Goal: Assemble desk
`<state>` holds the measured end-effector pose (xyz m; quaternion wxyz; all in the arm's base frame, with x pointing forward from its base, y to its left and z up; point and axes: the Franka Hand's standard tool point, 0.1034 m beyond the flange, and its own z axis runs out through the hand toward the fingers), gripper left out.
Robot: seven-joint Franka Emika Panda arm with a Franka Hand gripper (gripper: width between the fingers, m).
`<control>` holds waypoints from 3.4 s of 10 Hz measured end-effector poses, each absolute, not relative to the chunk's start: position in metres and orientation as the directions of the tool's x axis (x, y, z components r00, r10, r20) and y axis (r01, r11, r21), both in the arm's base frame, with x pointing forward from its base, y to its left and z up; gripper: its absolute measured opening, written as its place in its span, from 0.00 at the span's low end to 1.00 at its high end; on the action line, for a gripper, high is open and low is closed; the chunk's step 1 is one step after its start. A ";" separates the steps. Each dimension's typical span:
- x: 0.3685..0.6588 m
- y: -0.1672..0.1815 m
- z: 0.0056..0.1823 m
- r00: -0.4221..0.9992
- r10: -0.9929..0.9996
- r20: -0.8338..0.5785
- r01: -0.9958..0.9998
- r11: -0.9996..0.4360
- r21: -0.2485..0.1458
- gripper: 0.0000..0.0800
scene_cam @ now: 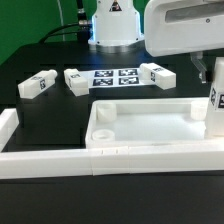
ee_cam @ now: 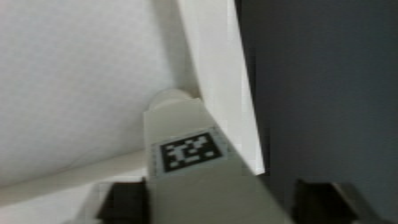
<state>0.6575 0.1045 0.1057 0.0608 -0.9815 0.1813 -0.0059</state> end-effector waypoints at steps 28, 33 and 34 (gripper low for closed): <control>0.668 0.101 0.112 0.985 -0.167 0.052 -0.161 -0.982 -0.095 0.38; 0.667 0.093 0.110 0.731 -0.682 -0.020 -0.678 -0.721 -0.144 0.38; 0.663 0.096 0.109 0.583 -0.809 -0.069 -0.809 -0.571 -0.136 0.38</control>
Offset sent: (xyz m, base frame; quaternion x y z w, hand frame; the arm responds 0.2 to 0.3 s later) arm 0.0025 -0.0145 0.0059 0.0025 0.0225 0.3041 0.9524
